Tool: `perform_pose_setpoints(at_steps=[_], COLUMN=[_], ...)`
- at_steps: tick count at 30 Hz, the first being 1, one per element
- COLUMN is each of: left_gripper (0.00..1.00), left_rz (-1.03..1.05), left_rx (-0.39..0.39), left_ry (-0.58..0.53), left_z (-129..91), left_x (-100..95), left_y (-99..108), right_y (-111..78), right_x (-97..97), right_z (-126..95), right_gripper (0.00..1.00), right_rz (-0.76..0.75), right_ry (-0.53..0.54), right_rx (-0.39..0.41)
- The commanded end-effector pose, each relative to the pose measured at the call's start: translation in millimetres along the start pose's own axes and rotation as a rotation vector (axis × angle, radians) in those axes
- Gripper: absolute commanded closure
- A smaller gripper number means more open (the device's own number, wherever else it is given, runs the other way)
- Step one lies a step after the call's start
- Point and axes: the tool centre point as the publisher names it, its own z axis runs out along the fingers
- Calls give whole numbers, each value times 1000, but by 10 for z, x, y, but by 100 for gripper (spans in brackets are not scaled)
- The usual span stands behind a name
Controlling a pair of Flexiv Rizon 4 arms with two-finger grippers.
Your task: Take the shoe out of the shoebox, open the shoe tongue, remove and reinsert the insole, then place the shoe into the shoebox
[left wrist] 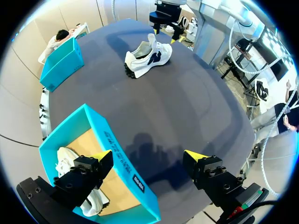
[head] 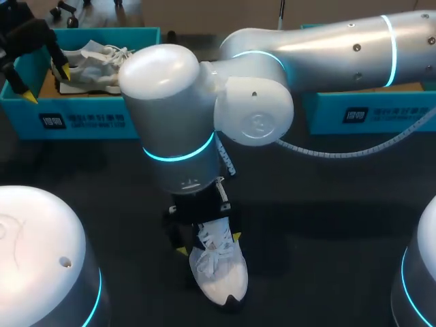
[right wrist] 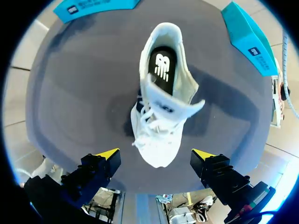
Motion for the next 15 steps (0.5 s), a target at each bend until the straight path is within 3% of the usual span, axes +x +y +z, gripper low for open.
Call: perform_pose_setpoints(at_steps=[1,2,3,5,6,10,15], left_gripper=[0,0,0,0,0,0,0], left_rz=[0,0,0,0,0,0,0], left_rx=[-2,-2,-2,-2,-2,-2,-2], left_ry=[2,2,2,2,2,2,2], left_z=[-6,-6,-6,-6,-6,-6,-6], left_x=[0,0,0,0,0,0,0], left_y=[4,4,4,4,4,4,4], right_y=[-144,-145,-145,-140,-136,-130,-80], right_x=[128,131,130,117,109,90,53], right_z=[-41,-55,-73,-98,-104,-110,-97], right_gripper=[0,0,11,52,59,75,77], right_rz=[226,232,238,241,242,252,266], right_ry=[-38,-48,-54,-62,-63,-61,-57], right_rx=[-59,-65,-78,-84,-85,-90,-113])
